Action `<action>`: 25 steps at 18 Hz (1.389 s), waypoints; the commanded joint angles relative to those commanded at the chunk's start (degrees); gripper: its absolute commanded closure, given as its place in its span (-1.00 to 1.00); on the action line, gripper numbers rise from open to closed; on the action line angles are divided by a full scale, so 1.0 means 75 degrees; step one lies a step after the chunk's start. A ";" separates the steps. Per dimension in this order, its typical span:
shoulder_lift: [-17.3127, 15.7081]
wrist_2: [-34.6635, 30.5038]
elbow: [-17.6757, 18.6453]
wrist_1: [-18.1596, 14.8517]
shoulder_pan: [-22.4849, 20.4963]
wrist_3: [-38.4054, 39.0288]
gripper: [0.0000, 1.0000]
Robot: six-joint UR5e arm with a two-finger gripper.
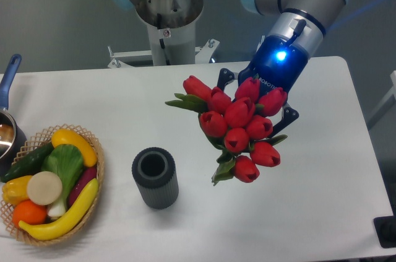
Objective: Place the flowers on the table
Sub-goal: 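Carry the red tulip bunch in the gripper down toward the table surface, then lay the tulips flat on the table, open the gripper and lift away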
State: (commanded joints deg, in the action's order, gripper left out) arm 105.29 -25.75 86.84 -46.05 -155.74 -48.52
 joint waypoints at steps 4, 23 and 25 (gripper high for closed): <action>-0.0035 -0.0678 -0.0024 0.0012 0.0000 -0.0023 0.03; -0.0106 -0.5646 0.0480 -0.0479 0.0527 -0.3641 0.03; -0.0059 -0.6348 0.0504 -0.0737 0.0551 -0.4298 0.03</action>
State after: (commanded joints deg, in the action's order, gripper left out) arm 104.85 -73.36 90.61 -51.58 -151.61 -80.75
